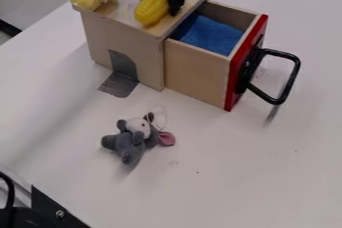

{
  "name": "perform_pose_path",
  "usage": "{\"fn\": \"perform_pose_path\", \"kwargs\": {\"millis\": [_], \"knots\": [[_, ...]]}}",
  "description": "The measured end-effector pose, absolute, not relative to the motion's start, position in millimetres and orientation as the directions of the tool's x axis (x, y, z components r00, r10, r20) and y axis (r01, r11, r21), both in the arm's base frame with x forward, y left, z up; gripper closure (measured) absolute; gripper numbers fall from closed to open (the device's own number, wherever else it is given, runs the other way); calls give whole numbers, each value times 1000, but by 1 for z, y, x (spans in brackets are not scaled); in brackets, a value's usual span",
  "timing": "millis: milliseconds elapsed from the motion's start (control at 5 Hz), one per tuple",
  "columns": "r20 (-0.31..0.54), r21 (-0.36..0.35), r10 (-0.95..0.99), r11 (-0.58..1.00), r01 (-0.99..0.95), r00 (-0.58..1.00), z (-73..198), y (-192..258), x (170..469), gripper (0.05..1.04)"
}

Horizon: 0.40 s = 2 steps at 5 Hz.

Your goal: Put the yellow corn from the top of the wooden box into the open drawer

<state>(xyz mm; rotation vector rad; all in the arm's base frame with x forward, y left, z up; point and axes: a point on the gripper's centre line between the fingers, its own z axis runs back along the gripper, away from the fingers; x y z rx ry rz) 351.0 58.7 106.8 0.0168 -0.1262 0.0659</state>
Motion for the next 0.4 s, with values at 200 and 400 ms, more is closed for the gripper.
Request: {"fn": "perform_pose_path", "kwargs": {"millis": [200,400], "knots": [[130,5,24,1000,-25,991,107,23,356,460],[84,18,-1,1000,-1,996,86,0,359,460]]}}
